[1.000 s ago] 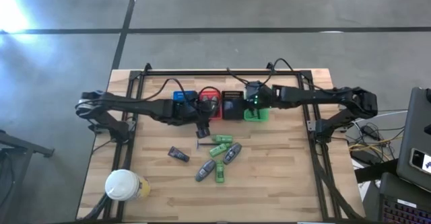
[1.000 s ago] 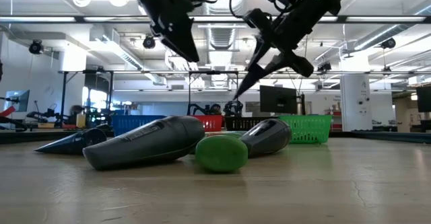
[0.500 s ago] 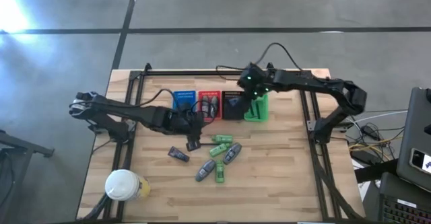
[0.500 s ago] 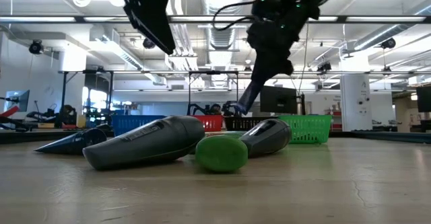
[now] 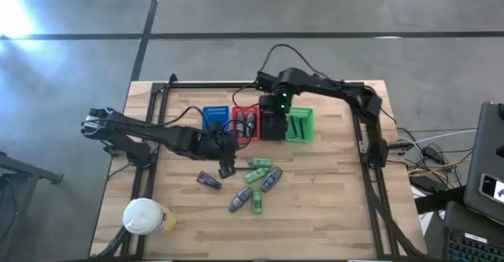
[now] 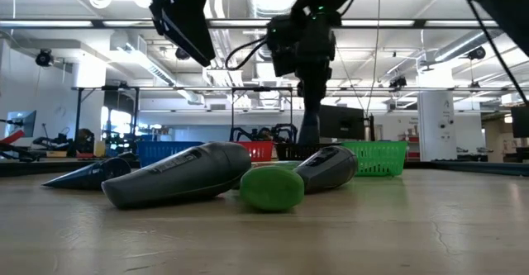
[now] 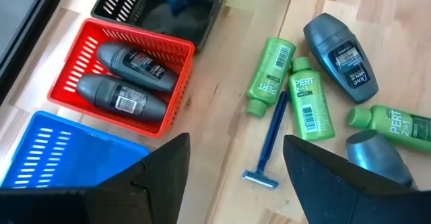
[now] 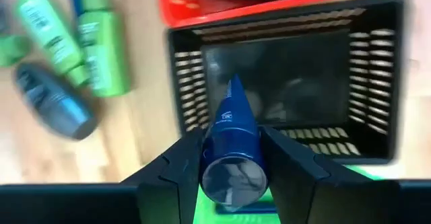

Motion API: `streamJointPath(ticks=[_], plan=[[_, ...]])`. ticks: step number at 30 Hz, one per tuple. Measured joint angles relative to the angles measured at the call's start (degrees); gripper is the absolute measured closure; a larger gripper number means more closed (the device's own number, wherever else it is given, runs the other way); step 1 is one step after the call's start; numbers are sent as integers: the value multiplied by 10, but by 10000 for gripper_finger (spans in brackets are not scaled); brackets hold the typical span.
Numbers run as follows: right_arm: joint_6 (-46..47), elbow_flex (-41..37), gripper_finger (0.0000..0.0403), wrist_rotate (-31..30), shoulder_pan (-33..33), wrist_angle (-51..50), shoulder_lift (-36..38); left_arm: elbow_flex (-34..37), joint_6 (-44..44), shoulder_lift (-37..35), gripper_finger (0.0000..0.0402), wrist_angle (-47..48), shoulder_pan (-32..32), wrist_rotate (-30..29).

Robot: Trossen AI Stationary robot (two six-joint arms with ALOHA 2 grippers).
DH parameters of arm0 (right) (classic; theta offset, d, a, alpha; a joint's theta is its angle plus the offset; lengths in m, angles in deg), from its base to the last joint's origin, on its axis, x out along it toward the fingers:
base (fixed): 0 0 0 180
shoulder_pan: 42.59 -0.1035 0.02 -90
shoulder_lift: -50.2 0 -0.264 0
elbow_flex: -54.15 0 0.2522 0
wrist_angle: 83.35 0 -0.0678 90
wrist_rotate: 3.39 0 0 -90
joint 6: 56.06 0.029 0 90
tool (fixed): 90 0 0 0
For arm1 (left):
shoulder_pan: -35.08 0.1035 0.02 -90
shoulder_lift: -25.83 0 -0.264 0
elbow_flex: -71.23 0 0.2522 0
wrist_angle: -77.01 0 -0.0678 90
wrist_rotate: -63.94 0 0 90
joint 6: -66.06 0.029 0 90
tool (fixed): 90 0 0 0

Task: Pick & Place Travel size toiletries
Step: Put the blue shave cream into the black bin

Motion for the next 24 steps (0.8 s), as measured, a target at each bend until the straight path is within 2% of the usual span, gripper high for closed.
streamJointPath(ticks=[4,9,15,19,24], plan=[[-34,71,271,25,-4,-60,-55,0,-2,0,158,0,0,-7],[-42,124,256,23,-11,-58,-104,0,-9,0,158,2,0,-12],[-35,133,215,-61,-13,-36,-115,0,-15,0,158,5,-3,-13],[-35,129,186,-74,-14,-24,-109,0,-14,0,158,6,-3,-13],[-31,129,152,-158,-15,-19,-108,0,-13,1,158,10,-3,-18]])
